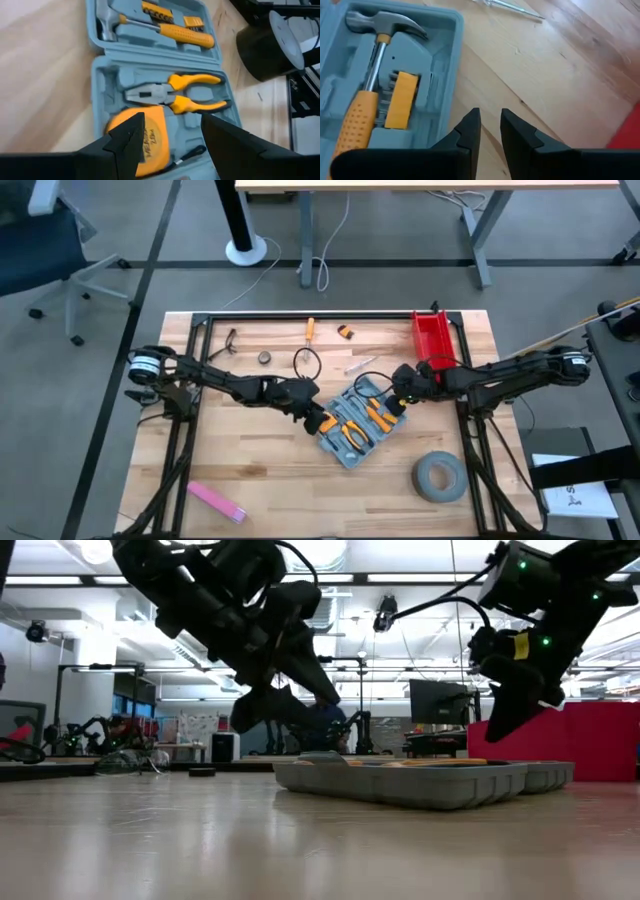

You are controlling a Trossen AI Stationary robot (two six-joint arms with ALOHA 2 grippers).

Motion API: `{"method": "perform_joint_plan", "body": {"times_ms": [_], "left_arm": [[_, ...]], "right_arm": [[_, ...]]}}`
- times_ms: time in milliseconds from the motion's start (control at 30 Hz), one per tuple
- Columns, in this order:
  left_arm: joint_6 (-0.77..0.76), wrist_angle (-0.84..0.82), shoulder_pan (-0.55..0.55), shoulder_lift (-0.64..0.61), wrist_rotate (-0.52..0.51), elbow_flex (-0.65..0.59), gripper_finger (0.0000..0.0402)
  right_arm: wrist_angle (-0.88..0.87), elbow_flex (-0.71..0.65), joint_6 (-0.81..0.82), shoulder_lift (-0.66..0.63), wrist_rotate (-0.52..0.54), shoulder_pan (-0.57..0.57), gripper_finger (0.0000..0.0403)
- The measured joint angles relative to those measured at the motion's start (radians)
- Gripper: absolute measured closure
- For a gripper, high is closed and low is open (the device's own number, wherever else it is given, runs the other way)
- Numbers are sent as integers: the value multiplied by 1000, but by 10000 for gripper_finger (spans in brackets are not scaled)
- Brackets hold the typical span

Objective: Prefit tool cases
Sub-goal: Adjust the gray pre-fit tool case

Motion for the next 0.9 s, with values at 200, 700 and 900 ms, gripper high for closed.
{"method": "perform_joint_plan", "body": {"times_ms": [200, 700, 900], "left_arm": [[38, -43, 16, -2, -2, 0, 198], [134, -141, 16, -20, 1, 0, 198], [169, -141, 16, -38, 1, 0, 198]], "right_arm": [[-59, -3, 79, 0, -41, -19, 367], [-62, 47, 119, 1, -251, -22, 338], [-115, 112, 61, 1, -225, -24, 327]]}}
